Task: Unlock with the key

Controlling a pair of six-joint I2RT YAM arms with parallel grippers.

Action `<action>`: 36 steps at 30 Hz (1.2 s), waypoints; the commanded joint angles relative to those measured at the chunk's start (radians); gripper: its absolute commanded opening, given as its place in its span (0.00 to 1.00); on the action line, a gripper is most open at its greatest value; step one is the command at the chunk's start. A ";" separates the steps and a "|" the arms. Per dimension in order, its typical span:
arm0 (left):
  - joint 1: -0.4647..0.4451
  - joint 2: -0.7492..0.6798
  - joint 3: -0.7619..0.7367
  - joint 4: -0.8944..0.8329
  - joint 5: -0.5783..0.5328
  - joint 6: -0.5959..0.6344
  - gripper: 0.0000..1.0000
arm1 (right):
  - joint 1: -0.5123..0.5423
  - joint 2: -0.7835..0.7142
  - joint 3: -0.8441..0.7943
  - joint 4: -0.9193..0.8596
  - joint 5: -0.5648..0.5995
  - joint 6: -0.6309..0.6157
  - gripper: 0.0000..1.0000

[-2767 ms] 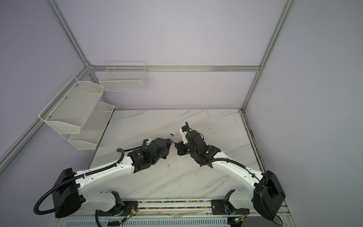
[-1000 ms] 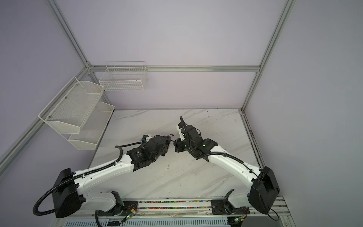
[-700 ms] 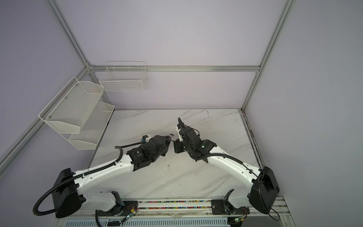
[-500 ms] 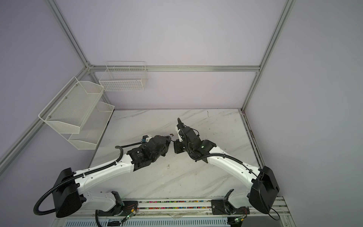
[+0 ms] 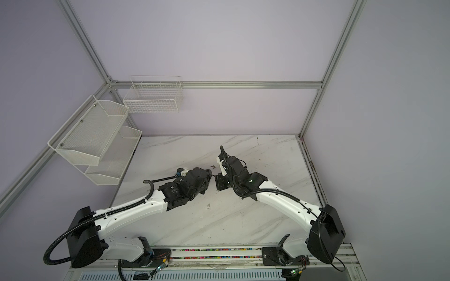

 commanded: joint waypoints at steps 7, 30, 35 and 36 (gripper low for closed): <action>0.033 -0.056 -0.066 0.124 0.155 -0.027 0.00 | 0.079 -0.022 -0.029 0.216 0.066 -0.163 0.00; 0.005 0.024 0.080 0.132 0.290 0.084 0.00 | 0.091 0.067 0.087 0.223 -0.031 -0.128 0.00; 0.007 0.001 0.008 0.263 0.323 0.043 0.00 | 0.090 0.046 0.027 0.252 0.008 -0.168 0.00; 0.008 -0.011 0.008 0.227 0.309 0.048 0.00 | 0.091 0.028 0.018 0.252 0.023 -0.174 0.00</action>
